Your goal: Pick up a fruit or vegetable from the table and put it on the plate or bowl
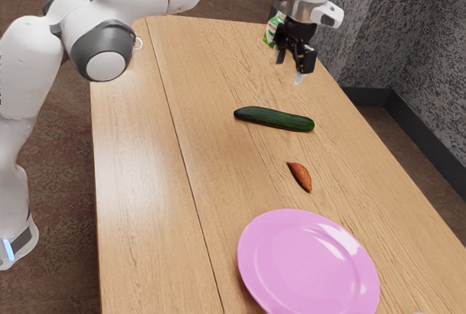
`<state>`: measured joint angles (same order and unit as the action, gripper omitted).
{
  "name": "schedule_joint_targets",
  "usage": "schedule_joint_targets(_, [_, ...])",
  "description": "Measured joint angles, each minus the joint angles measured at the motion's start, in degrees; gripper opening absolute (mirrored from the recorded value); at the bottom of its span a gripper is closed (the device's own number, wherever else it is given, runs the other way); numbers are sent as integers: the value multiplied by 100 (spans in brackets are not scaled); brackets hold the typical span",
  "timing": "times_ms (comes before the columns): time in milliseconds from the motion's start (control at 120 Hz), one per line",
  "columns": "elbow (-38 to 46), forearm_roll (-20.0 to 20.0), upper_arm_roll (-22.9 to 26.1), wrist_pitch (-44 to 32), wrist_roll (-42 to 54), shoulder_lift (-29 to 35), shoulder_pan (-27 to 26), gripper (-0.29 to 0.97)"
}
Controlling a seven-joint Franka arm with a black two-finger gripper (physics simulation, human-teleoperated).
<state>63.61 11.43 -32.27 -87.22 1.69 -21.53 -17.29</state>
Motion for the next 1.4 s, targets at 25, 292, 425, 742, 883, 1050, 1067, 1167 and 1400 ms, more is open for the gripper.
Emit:
schedule_joint_targets(25, [-34,61,-41,18,18,-28,-14,68])
schedule_joint_targets(292, [-113,446,100,36,182,19,-55,68])
schedule_joint_targets(425, [-81,774,311,-137,230,-123,-77,68])
schedule_joint_targets(742, [402,1053,306,-81,612,-169,148,68])
schedule_joint_targets(883, [1110,776,335,190,946,547,88,68])
schedule_joint_targets(1050, [1961,-66,399,422,1206,1323,58,68])
schedule_joint_targets(1067, [1976,-141,393,449,1225,1344,57,68])
schedule_joint_targets(1167, [1905,-530,191,534,1324,1360,169,68])
schedule_joint_targets(1400, [1810,-859,-525,574,1552,1194,306,68])
